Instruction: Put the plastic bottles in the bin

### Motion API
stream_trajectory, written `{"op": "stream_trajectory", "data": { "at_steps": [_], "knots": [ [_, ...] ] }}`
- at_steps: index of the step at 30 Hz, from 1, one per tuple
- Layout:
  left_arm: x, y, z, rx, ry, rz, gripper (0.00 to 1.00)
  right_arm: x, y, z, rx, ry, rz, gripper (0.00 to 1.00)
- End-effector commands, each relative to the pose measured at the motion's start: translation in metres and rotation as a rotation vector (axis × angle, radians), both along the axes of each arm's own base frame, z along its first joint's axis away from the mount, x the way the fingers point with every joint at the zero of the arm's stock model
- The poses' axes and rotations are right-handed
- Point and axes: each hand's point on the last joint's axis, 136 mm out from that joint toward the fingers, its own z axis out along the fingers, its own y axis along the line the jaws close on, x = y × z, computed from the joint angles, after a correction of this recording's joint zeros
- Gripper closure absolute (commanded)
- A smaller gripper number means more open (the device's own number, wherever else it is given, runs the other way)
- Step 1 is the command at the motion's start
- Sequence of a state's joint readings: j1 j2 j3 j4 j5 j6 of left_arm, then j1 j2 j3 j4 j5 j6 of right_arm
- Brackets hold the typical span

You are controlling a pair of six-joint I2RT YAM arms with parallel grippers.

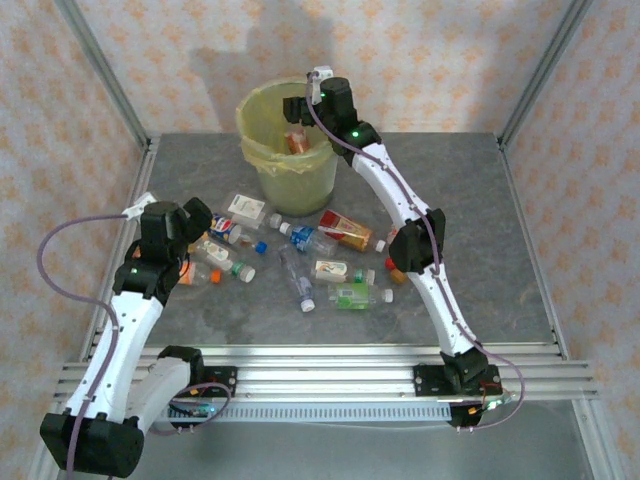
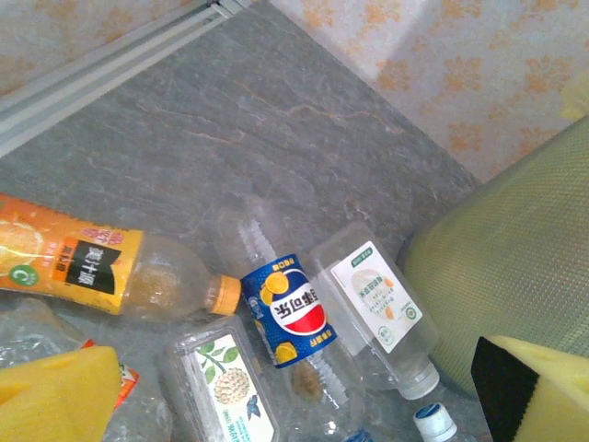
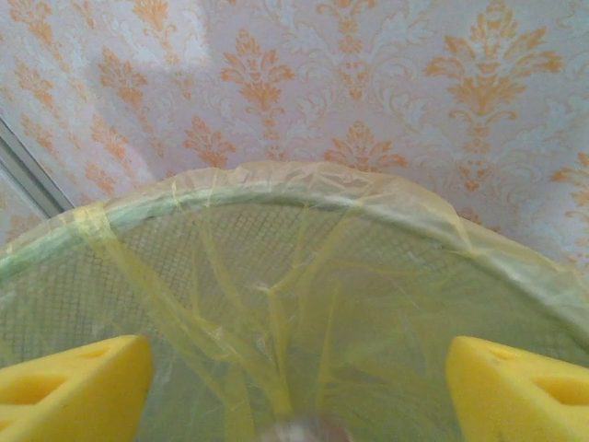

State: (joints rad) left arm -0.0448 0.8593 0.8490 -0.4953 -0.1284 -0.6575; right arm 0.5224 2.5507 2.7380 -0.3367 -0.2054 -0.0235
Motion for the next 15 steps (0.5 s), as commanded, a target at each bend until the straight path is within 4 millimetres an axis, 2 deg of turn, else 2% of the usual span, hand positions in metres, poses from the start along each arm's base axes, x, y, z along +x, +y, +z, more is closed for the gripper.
{"op": "stream_trajectory", "data": {
  "at_steps": [1, 7, 15],
  "knots": [
    [-0.012, 0.012, 0.009, 0.034, 0.021, 0.056, 0.00, -0.009, -0.005, 0.038, 0.017, -0.057, -0.010, 0.12],
    [-0.020, 0.017, 0.010, 0.047, 0.051, 0.082, 0.00, -0.021, -0.016, 0.073, 0.032, -0.094, -0.027, 0.07],
    [-0.039, 0.033, 0.016, 0.114, 0.105, 0.156, 0.00, -0.056, -0.046, 0.133, 0.052, -0.104, -0.077, 0.01]
  ]
}}
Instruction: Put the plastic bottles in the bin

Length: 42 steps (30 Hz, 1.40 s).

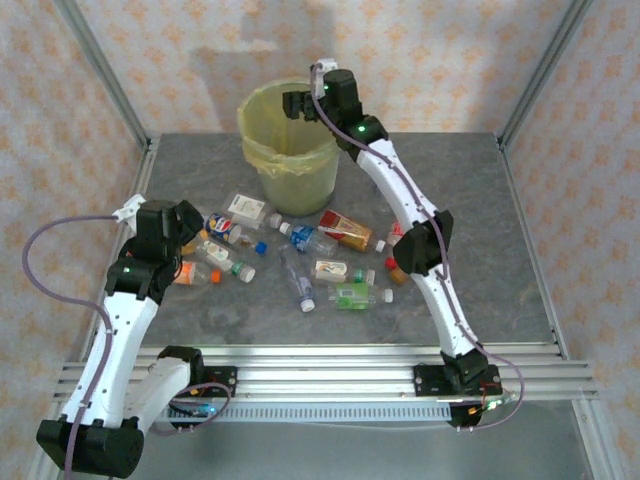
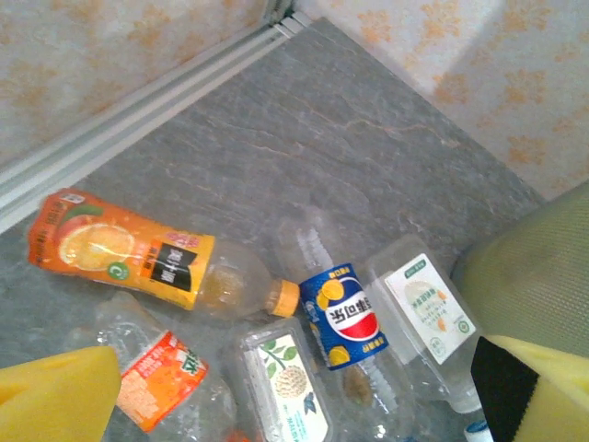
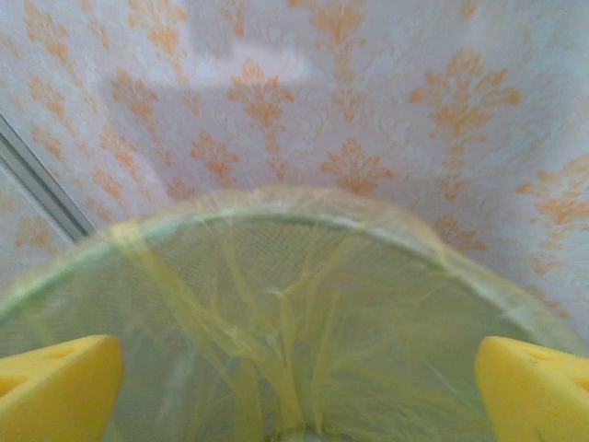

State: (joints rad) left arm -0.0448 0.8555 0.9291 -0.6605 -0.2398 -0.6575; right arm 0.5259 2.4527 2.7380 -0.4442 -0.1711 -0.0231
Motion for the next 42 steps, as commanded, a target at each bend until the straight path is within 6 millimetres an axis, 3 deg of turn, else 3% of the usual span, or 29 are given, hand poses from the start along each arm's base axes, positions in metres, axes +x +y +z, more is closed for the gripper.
{"op": "stream_trajectory", "data": {
  "at_steps": [1, 7, 12, 25, 34, 42],
  "knots": [
    [-0.019, 0.014, 0.007, 0.048, 0.031, 0.066, 0.00, -0.040, -0.035, 0.097, 0.057, -0.101, -0.062, 0.01],
    [-0.028, 0.015, 0.005, 0.042, 0.057, 0.079, 0.00, -0.068, -0.079, 0.088, -0.016, 0.044, -0.212, 0.01],
    [-0.036, 0.015, -0.002, 0.026, 0.080, 0.091, 0.00, -0.095, -0.117, 0.054, -0.117, 0.210, -0.343, 0.01],
    [-0.052, 0.005, -0.063, -0.063, 0.269, 0.099, 0.00, -0.190, -0.195, -0.019, -0.151, 0.304, -0.499, 0.01],
    [-0.055, -0.006, -0.124, -0.173, 0.425, 0.138, 0.00, -0.219, -0.220, -0.081, -0.189, 0.437, -0.560, 0.01],
    [-0.047, 0.021, -0.133, -0.170, 0.371, 0.275, 0.00, -0.224, -0.223, -0.107, -0.238, 0.502, -0.567, 0.01]
  ]
}}
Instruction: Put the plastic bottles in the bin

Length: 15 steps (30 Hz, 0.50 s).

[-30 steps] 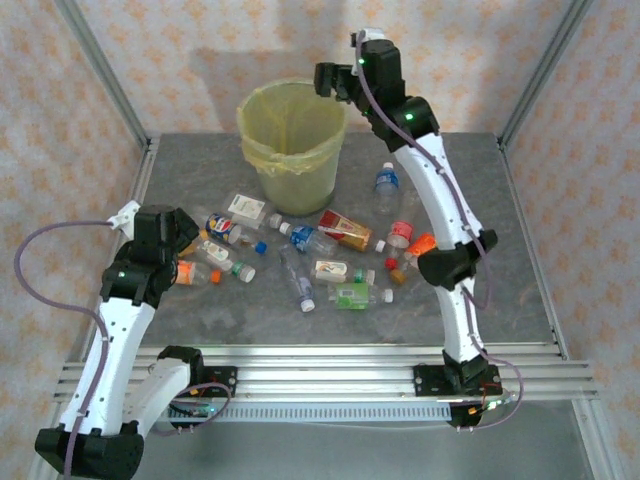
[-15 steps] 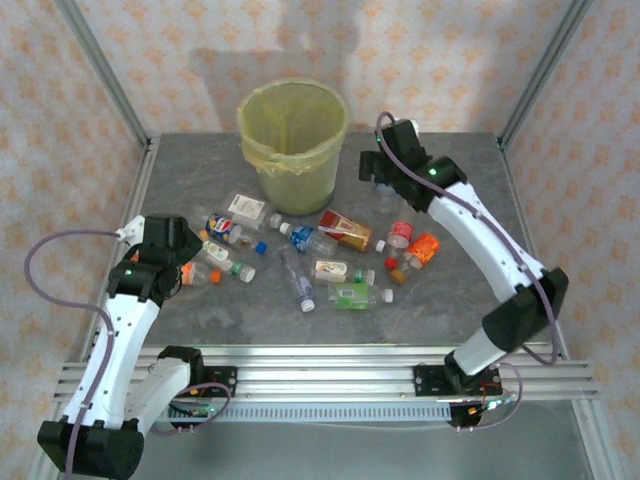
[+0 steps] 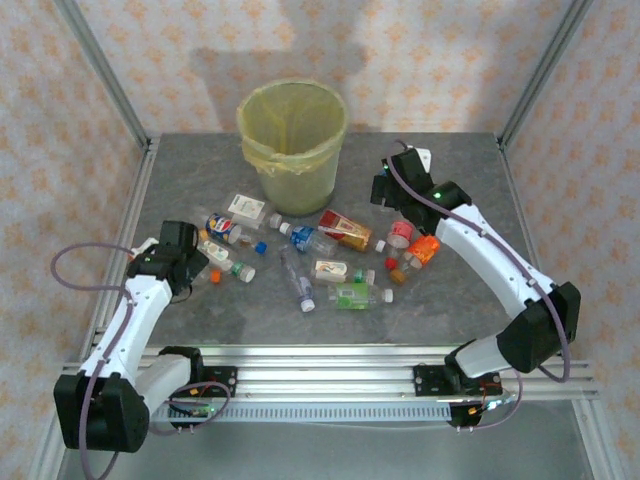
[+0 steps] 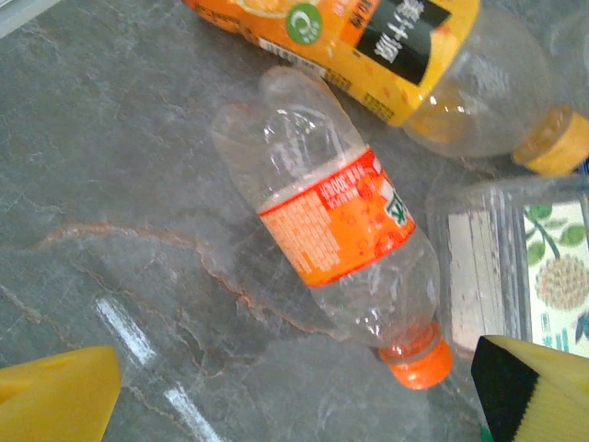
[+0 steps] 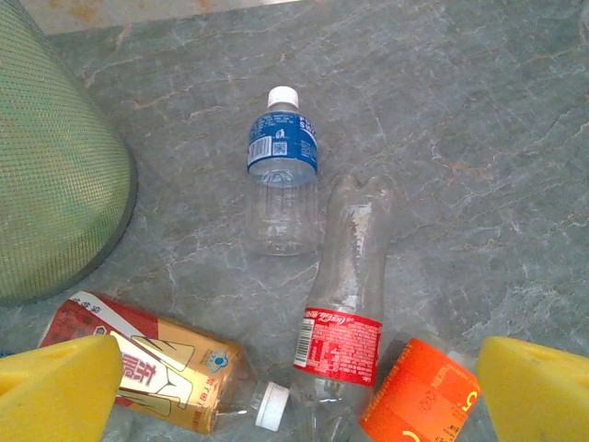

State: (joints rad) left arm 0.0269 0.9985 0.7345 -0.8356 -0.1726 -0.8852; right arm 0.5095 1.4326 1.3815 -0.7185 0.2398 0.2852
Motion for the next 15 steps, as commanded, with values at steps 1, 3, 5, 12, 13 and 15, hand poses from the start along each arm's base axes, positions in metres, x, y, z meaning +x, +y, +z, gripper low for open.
{"op": "stream_trajectory", "data": {
  "at_steps": [1, 3, 5, 12, 13, 15],
  "knots": [
    [0.010, 0.017, 0.001, 0.024, -0.051, 0.083, 0.00, -0.003, -0.008, -0.008, -0.018, 0.023, -0.036, 0.01],
    [0.017, 0.023, -0.002, 0.003, -0.061, 0.094, 0.00, -0.002, -0.007, -0.009, -0.015, 0.026, -0.034, 0.01],
    [0.024, 0.029, -0.005, -0.010, -0.069, 0.102, 0.00, -0.002, -0.006, -0.009, -0.012, 0.024, -0.032, 0.01],
    [0.038, 0.045, -0.022, -0.054, -0.033, 0.130, 0.01, -0.001, -0.007, -0.005, -0.005, 0.011, -0.045, 0.01],
    [0.039, 0.047, -0.024, -0.056, -0.030, 0.131, 0.02, -0.001, -0.007, -0.005, -0.006, 0.010, -0.047, 0.01],
    [0.042, 0.050, -0.029, -0.066, -0.024, 0.135, 0.04, -0.001, -0.008, -0.005, -0.003, 0.008, -0.051, 0.01]
  ]
}}
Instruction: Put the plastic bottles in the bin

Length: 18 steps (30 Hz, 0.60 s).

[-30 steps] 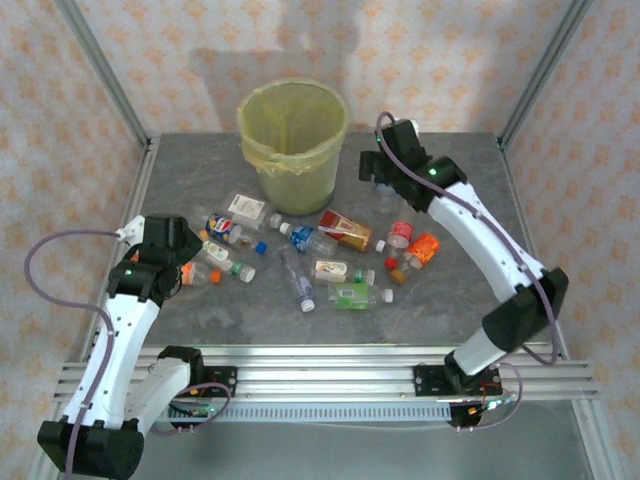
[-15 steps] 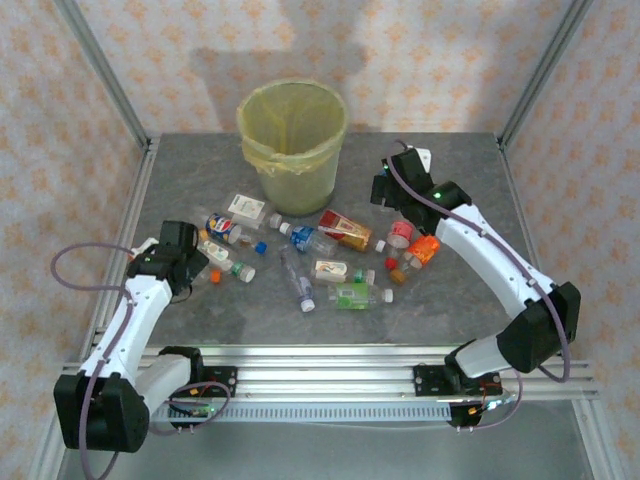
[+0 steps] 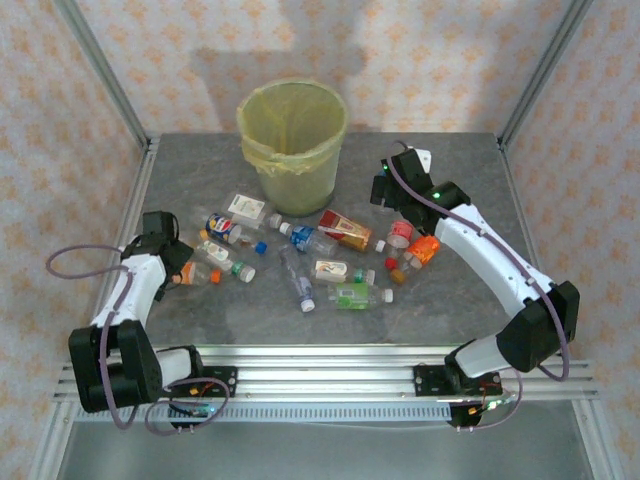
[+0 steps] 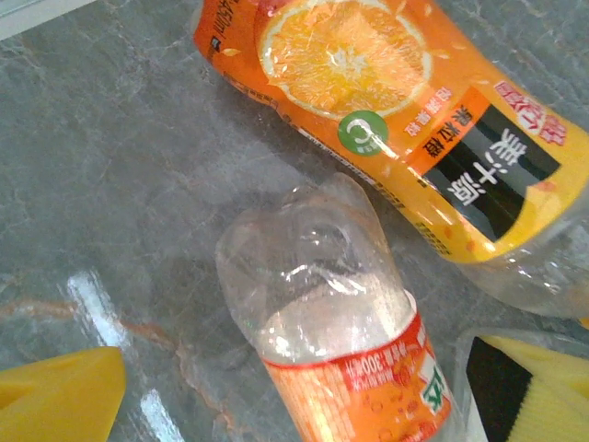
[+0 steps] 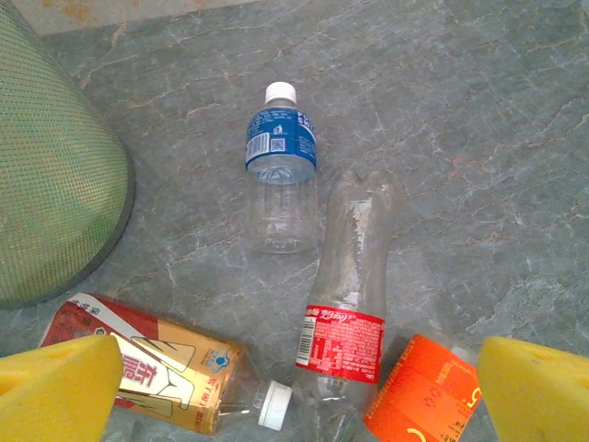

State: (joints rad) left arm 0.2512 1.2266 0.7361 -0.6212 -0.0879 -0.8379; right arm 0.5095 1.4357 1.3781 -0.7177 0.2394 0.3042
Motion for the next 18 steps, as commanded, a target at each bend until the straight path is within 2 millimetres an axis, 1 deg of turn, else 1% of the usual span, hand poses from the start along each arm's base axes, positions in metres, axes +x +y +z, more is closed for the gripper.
{"op": "stream_trajectory", "data": {
  "at_steps": [1, 8, 14, 18],
  "knots": [
    [0.016, 0.006, 0.004, -0.004, -0.040, -0.016, 0.04, -0.001, -0.008, -0.002, -0.015, 0.003, -0.038, 0.01],
    [0.025, 0.002, -0.017, -0.044, -0.009, -0.054, 0.04, 0.002, -0.006, -0.002, -0.010, 0.002, -0.037, 0.01],
    [0.017, 0.001, -0.034, -0.056, 0.038, -0.040, 0.04, 0.003, -0.006, -0.005, -0.013, 0.010, -0.041, 0.01],
    [0.008, -0.001, -0.049, -0.074, 0.078, -0.013, 0.10, 0.002, -0.008, -0.001, -0.016, 0.006, -0.049, 0.01]
  ]
}}
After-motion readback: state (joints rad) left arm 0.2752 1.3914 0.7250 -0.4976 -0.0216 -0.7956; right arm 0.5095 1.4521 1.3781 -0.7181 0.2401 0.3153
